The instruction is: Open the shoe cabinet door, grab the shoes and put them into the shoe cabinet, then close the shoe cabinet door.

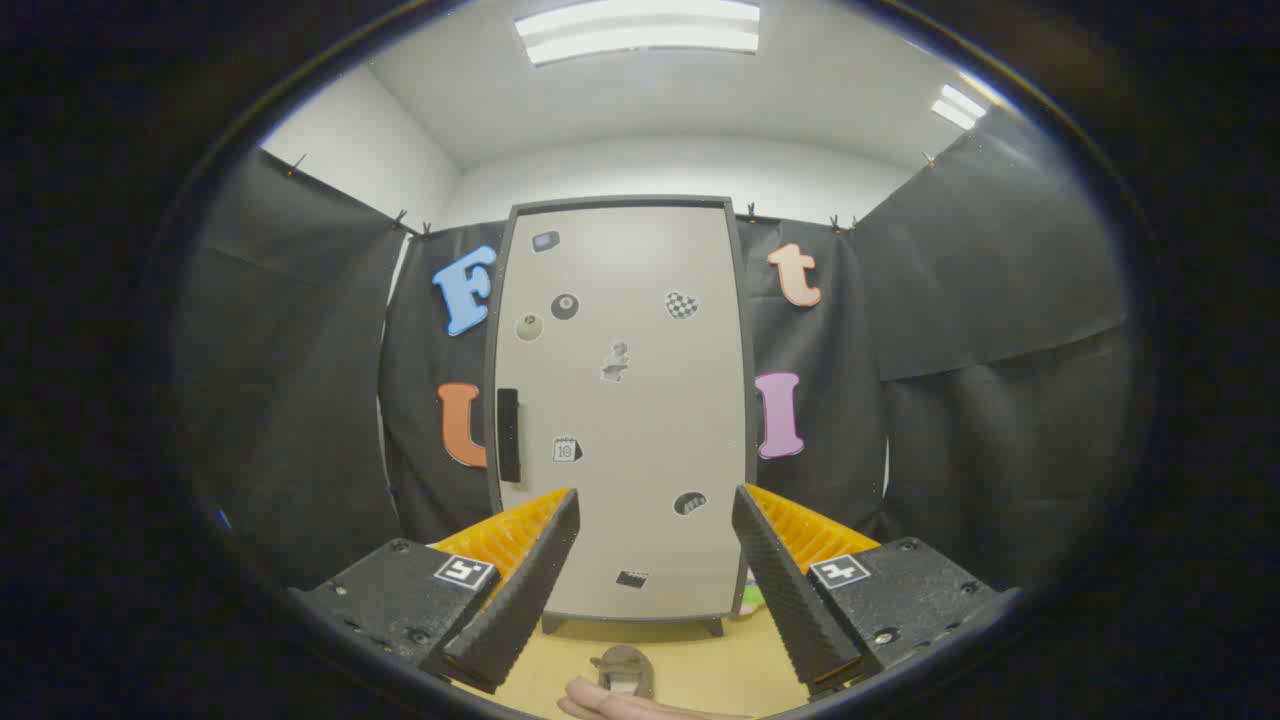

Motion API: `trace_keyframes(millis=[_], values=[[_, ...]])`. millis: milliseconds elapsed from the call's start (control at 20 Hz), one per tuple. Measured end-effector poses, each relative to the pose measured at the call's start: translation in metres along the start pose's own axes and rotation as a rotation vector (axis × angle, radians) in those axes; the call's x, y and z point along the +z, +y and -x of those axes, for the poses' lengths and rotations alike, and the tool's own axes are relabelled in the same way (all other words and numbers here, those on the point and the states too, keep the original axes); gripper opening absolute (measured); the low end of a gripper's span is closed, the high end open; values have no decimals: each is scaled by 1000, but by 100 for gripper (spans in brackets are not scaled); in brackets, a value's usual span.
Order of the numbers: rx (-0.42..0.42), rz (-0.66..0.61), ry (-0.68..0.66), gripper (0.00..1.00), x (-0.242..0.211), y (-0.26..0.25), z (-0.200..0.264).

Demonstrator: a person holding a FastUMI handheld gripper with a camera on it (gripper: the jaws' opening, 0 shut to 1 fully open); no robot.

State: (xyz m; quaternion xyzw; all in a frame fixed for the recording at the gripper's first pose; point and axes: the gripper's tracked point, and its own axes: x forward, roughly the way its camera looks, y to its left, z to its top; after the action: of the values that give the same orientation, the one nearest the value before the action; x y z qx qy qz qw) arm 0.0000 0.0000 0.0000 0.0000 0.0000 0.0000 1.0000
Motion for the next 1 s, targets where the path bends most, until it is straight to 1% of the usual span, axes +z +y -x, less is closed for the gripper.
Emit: trace_keyframes(millis=[450, 700, 800, 1000], values=[[11, 16, 0, 100, -3, 0, -1], [8, 44, -10, 100, 4, 3, -13], [21, 57, -10, 100, 6, 11, -23], [81, 41, -5, 100, 11, 38, -55]])
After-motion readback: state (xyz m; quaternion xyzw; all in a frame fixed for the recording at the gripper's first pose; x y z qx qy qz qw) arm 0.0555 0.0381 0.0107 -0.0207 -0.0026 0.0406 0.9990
